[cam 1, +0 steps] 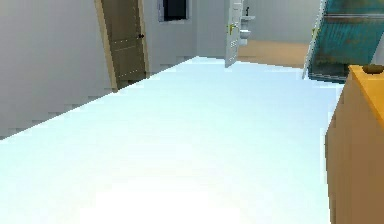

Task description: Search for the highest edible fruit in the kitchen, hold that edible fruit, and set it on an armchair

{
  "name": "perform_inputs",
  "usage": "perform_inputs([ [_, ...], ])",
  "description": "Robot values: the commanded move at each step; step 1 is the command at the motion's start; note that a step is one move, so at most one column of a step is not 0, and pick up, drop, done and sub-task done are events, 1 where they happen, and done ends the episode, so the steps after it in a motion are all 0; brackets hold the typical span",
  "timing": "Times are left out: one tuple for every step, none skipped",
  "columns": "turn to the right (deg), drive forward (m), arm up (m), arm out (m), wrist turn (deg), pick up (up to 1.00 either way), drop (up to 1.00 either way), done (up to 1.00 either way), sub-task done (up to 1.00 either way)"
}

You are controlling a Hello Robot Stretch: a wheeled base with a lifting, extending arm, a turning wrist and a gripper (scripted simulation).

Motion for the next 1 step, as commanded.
perform_inputs([
  [0.0,0.00,0.00,-0.34,0.0,0.00,0.00,0.00,0.00],
])
